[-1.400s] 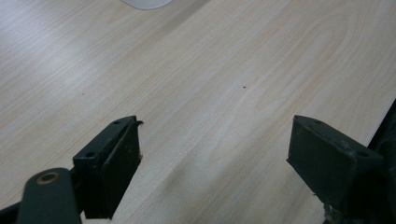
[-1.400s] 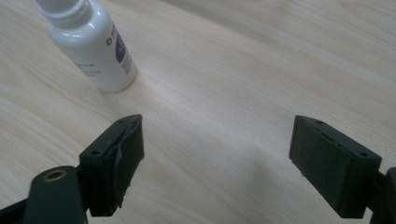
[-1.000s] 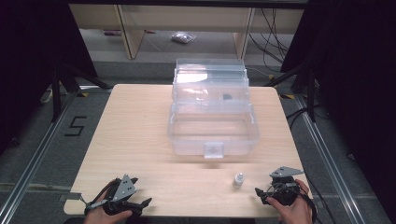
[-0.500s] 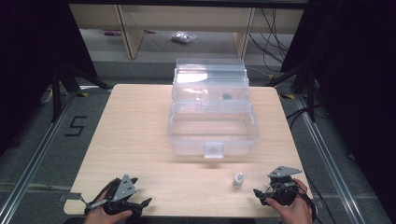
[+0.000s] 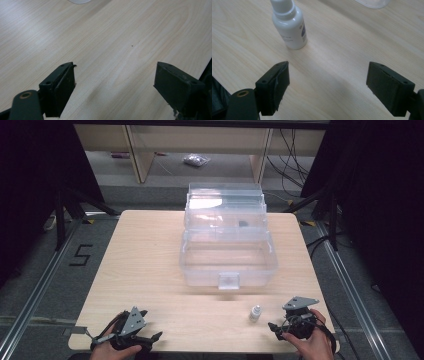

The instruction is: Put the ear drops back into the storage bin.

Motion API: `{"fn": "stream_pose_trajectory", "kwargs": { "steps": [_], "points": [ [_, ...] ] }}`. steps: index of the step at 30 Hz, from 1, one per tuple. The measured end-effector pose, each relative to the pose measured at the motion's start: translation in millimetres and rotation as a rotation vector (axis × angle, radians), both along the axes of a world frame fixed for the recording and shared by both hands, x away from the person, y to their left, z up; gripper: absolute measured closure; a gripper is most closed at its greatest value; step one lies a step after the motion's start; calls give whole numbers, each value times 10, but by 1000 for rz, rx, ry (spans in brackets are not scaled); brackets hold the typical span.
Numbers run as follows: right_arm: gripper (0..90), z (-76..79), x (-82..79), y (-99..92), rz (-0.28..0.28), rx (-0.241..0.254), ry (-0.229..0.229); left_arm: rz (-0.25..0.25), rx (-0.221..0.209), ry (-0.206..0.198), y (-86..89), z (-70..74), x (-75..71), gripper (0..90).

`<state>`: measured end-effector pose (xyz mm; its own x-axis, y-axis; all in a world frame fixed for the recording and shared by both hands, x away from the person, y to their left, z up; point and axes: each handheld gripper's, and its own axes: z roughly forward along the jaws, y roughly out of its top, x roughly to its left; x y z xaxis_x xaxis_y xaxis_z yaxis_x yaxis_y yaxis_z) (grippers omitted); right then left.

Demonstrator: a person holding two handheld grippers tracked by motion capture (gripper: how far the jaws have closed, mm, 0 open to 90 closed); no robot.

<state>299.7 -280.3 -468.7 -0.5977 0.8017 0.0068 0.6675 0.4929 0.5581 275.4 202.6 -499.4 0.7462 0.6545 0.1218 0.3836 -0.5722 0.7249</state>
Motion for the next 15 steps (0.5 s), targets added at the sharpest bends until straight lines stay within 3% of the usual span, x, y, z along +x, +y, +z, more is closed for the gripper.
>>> {"fn": "stream_pose_trajectory", "kwargs": {
  "steps": [1, 2, 4, 5, 7, 9, 10, 11, 13, 14, 15],
  "points": [
    [196, 18, -2, 17, -11, 4, 10, -1, 9, -1, 4, 2, 2, 164],
    [196, 4, 13, 23, 4, 8, -13, 3, -6, 1, -4, -8, 3, 164],
    [196, 53, 5, 53, -15, 11, 24, 8, -6, -5, -6, -13, 4, 164],
    [196, 59, 27, 42, 7, 2, 4, 3, -7, 1, -1, -3, -2, 164],
    [193, 82, 40, 60, 14, 5, 9, 5, 10, -5, 2, -8, 11, 164],
    [194, 112, 58, 67, 43, -3, -1, 15, 0, 6, -2, -16, 6, 164],
    [194, 125, 43, 96, 21, 18, 29, 13, 5, 1, 2, -13, 8, 164],
    [196, 147, 71, 81, 51, -9, 18, 4, 8, -3, 10, -6, 14, 164],
    [196, 144, 93, 104, 60, -9, -3, 12, -11, -7, 2, -18, 11, 164],
    [196, 174, 83, 129, 45, -5, 38, 7, -18, -4, 2, -20, 12, 164],
    [196, 166, 113, 125, 78, -23, 2, 4, 12, -4, 12, -7, 16, 164]
  ]
}}
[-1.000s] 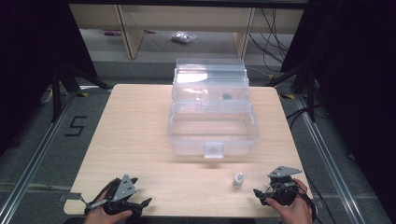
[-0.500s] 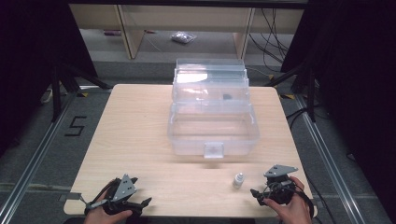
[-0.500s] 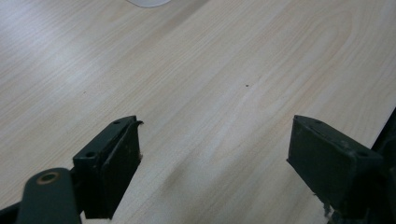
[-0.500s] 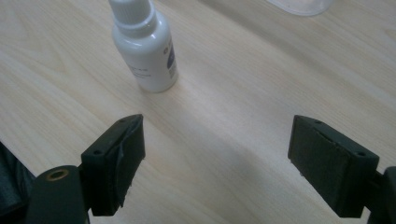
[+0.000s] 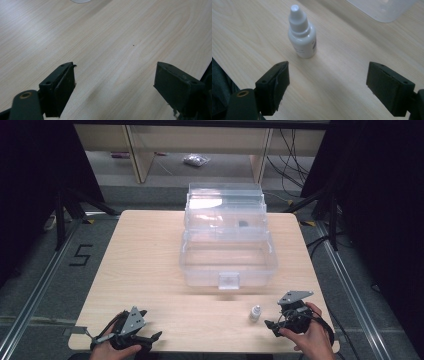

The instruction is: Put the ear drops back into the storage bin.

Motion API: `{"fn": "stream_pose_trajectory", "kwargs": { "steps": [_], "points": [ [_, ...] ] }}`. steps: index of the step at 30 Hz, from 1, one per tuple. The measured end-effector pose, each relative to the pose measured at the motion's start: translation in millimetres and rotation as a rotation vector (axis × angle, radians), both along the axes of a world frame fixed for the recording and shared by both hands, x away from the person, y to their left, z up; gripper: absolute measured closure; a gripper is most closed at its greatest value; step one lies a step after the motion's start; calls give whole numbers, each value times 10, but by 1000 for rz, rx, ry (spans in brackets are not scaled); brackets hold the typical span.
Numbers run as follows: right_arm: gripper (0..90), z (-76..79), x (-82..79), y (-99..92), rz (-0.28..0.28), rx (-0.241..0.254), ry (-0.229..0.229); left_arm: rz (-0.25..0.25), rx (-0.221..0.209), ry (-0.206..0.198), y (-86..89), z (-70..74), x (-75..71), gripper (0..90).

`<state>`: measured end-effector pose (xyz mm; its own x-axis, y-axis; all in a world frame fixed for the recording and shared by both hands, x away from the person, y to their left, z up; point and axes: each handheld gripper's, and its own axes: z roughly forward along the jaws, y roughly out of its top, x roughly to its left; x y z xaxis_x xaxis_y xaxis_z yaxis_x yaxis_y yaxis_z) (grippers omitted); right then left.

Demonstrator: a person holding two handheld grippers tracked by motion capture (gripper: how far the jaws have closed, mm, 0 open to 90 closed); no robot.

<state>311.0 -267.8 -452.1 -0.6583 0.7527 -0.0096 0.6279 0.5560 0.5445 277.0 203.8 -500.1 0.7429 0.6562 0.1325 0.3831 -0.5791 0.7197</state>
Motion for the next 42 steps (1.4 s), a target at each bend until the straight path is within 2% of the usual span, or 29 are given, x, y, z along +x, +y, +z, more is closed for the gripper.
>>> {"fn": "stream_pose_trajectory", "kwargs": {
  "steps": [1, 2, 4, 5, 6, 10, 11, 14, 16, 17, 18, 19, 21, 23, 24, 25, 27, 28, 30, 31, 32, 33, 34, 35, 37, 38, 40, 42],
  "points": [
    [196, 21, 1, 21, 3, -4, 19, 1, -3, 1, -1, -1, -1, 164],
    [196, 18, 24, 41, 19, -3, 5, -2, -3, 4, 0, 4, -6, 164],
    [201, 42, 47, 97, 39, -32, 21, -2, -3, 5, 1, 4, -4, 164],
    [206, 50, 47, 138, 32, -27, 40, -1, -3, 5, 2, 4, -4, 164],
    [208, 55, 72, 147, 52, -44, 30, -1, -2, 5, 3, 6, -4, 164],
    [226, 76, 126, 253, 66, -74, 48, -2, -1, 7, 3, 4, -2, 164],
    [238, 79, 146, 280, 87, -87, 49, -2, -1, 7, 3, 4, -3, 164],
    [250, 87, 170, 335, 104, -104, 61, 8, -12, 16, 0, -2, -9, 164],
    [277, 95, 185, 367, 108, -119, 69, 0, -6, 7, 5, 5, -4, 164],
    [291, 93, 208, 372, 134, -136, 54, 12, -27, 15, -8, -8, -9, 164],
    [305, 101, 210, 395, 136, -137, 68, 1, -25, 1, -5, -13, 0, 164],
    [313, 101, 221, 419, 144, -146, 69, 14, -17, 13, -5, -9, -8, 164],
    [321, 98, 241, 448, 160, -152, 71, 1, -6, 4, 3, 0, 0, 164],
    [346, 94, 261, 479, 173, -163, 78, 12, -29, 13, -9, -7, -14, 164],
    [350, 94, 268, 495, 178, -170, 80, 13, -28, 13, -8, -7, -12, 164],
    [354, 89, 278, 506, 187, -169, 81, 0, -6, 8, 6, 4, -2, 164],
    [373, 83, 292, 529, 190, -184, 83, 10, -18, 3, -6, -8, -3, 164],
    [379, 84, 296, 541, 191, -192, 91, 18, -32, 13, -12, -14, -11, 164],
    [398, 71, 322, 558, 217, -204, 94, -2, -6, 9, 7, 5, -1, 164],
    [402, 66, 318, 574, 204, -211, 103, 11, -19, 2, -6, -8, -3, 164],
    [408, 66, 331, 579, 214, -216, 108, 19, -32, 13, -13, -16, -11, 164],
    [425, 59, 345, 589, 226, -230, 104, 19, -30, 11, -13, -16, -9, 164],
    [434, 56, 357, 589, 237, -239, 96, -2, -4, 6, 7, 3, 0, 164],
    [442, 52, 364, 605, 238, -246, 105, 1, -6, 8, 5, 4, -4, 164],
    [454, 42, 373, 622, 242, -245, 106, 3, -32, 11, -7, -12, -5, 164],
    [461, 38, 384, 626, 254, -255, 102, 5, -19, 6, -5, -6, -4, 164],
    [472, 31, 380, 653, 255, -237, 120, -1, -7, 9, 5, 4, -2, 164],
    [480, 26, 391, 666, 255, -244, 125, 20, -33, 13, -14, -16, -11, 164]
  ]
}}
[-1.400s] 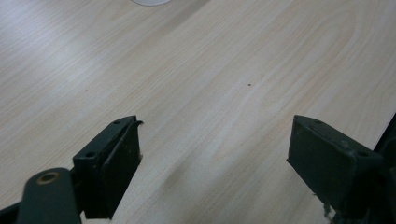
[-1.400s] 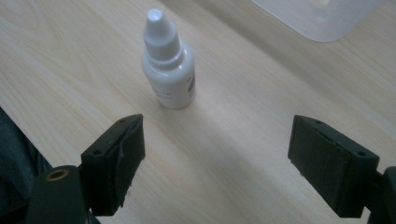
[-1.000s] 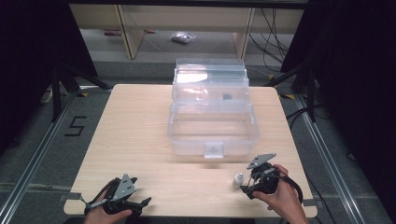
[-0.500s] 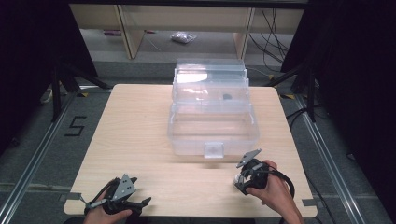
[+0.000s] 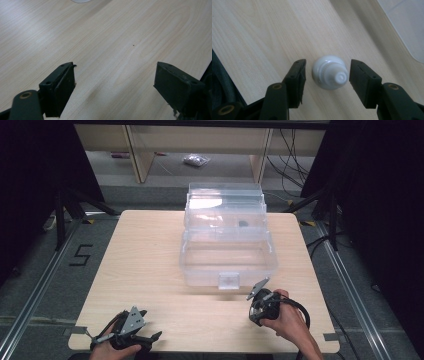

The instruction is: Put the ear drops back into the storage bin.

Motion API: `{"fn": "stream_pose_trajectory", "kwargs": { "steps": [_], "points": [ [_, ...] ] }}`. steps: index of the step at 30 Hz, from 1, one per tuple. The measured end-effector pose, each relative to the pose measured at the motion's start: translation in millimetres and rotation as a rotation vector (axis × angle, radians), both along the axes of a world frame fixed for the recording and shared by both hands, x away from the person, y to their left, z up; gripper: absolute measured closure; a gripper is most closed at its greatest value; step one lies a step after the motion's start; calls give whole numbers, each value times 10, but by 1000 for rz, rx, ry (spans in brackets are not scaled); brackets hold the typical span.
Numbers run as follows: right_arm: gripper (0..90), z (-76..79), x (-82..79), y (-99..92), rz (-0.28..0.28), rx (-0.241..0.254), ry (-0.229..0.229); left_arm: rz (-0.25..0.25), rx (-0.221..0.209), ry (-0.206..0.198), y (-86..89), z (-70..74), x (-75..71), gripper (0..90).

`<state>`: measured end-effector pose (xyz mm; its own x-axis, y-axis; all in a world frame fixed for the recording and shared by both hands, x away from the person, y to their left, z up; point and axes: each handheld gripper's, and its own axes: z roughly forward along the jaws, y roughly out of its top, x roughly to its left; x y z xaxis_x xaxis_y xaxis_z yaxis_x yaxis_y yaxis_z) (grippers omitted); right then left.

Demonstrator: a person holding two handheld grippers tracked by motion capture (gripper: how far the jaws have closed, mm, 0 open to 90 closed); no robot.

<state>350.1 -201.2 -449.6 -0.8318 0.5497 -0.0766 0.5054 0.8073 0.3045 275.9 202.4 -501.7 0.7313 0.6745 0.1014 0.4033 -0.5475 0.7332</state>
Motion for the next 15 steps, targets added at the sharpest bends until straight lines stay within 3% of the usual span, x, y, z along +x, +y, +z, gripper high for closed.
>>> {"fn": "stream_pose_trajectory", "kwargs": {
  "steps": [4, 5, 6, 7, 9, 10, 11, 15],
  "points": [
    [515, -20, 16, 22, 8, -13, 8, -17, 29, -9, 16, 14, 12, 164],
    [526, -22, 17, 25, 8, -17, 13, -1, 1, 0, 1, 1, 0, 164],
    [528, -28, 31, 21, 31, -17, 11, -1, 1, -1, 1, 0, 2, 164],
    [532, -26, 26, 25, 18, -20, 11, -22, 31, -9, 20, 16, 15, 164],
    [553, -27, 27, 29, 20, -24, 13, -18, 29, -10, 17, 15, 12, 164],
    [563, -27, 30, 33, 24, -26, 18, -4, 4, -2, 3, 3, 2, 164],
    [574, -30, 35, 34, 38, -26, 18, -19, 30, -9, 18, 14, 14, 164],
    [593, -29, 37, 43, 34, -37, 18, -18, 8, -11, 7, 4, 10, 165]
  ]
}}
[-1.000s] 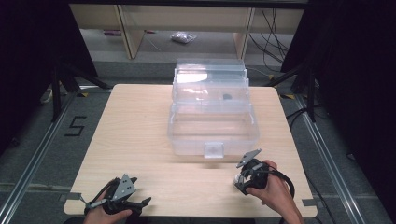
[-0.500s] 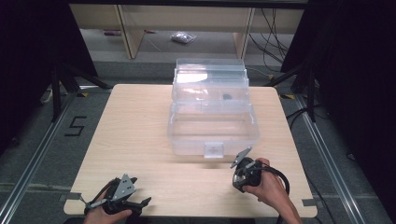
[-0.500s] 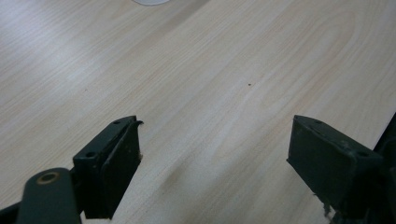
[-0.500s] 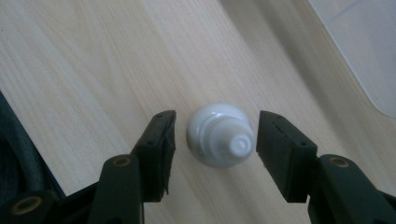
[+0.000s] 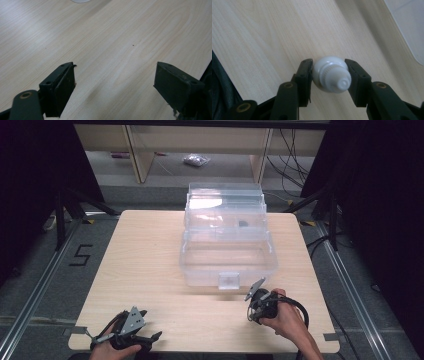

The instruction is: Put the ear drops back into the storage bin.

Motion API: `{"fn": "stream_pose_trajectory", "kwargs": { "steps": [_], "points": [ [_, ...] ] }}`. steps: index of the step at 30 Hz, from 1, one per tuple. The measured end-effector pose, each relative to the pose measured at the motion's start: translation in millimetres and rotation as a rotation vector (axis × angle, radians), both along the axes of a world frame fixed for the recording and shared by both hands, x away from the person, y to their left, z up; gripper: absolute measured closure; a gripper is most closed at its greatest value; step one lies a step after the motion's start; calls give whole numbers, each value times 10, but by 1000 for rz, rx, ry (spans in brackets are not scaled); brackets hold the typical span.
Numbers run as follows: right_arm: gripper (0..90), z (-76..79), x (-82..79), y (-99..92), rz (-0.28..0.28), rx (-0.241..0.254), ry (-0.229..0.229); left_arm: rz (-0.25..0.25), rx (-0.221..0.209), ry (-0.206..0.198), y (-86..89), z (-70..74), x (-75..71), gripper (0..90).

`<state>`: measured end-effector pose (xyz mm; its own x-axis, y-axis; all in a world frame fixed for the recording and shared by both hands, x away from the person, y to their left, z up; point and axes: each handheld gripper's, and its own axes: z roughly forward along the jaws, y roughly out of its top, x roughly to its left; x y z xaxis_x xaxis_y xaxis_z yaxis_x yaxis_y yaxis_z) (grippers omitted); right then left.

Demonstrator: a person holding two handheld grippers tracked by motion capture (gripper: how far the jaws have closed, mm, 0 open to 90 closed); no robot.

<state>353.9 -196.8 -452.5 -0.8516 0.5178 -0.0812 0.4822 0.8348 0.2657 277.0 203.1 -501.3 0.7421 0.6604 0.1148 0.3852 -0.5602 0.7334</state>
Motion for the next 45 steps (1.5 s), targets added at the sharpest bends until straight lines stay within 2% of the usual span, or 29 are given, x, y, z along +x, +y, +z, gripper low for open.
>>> {"fn": "stream_pose_trajectory", "kwargs": {
  "steps": [1, 3, 4, 5, 6, 7, 9, 18, 26, 31, 32, 34, 35, 36, 38, 45],
  "points": [
    [595, -1, 10, 0, 16, 2, -1, 2, 4, 7, 2, 9, -8, 165],
    [599, 5, -2, 13, 2, 1, -5, -1, 18, 8, 9, 14, -6, 165],
    [600, 11, -5, 19, 8, 0, -6, 2, -6, 0, -2, 0, -7, 165],
    [600, 18, -10, 27, 7, -4, -9, 2, -6, 0, -2, 0, -7, 165],
    [600, 24, -12, 30, 7, -8, -9, -6, 24, 7, 12, 17, -3, 165],
    [601, 38, -11, 29, 9, -12, -16, 7, 12, 15, 5, 10, -8, 165],
    [601, 71, -4, 27, 12, -7, -21, -5, 22, 5, 10, 15, -2, 165],
    [601, 232, 52, 1, 18, 12, -39, 0, 14, 7, 13, 16, 0, 165],
    [601, 366, 95, -15, 18, 29, -34, 1, 15, 7, 10, 14, -1, 165],
    [601, 447, 127, -29, 9, 56, -24, -3, 24, 7, 14, 16, 2, 165],
    [601, 464, 138, -34, 6, 57, -27, 1, 14, 8, 9, 14, -1, 165],
    [601, 489, 155, -33, 5, 55, -38, -4, 25, 8, 15, 17, 2, 165],
    [601, 503, 172, -37, 20, 53, -41, -2, 24, 9, 14, 15, 3, 165],
    [601, 519, 171, -35, 4, 55, -36, -2, 25, 9, 14, 16, 3, 165],
    [601, 555, 198, -40, 11, 57, -38, 0, 15, 8, 9, 14, -2, 165],
    [601, 689, 243, -25, 22, 53, -34, -2, 25, 9, 16, 14, 5, 165]
  ]
}}
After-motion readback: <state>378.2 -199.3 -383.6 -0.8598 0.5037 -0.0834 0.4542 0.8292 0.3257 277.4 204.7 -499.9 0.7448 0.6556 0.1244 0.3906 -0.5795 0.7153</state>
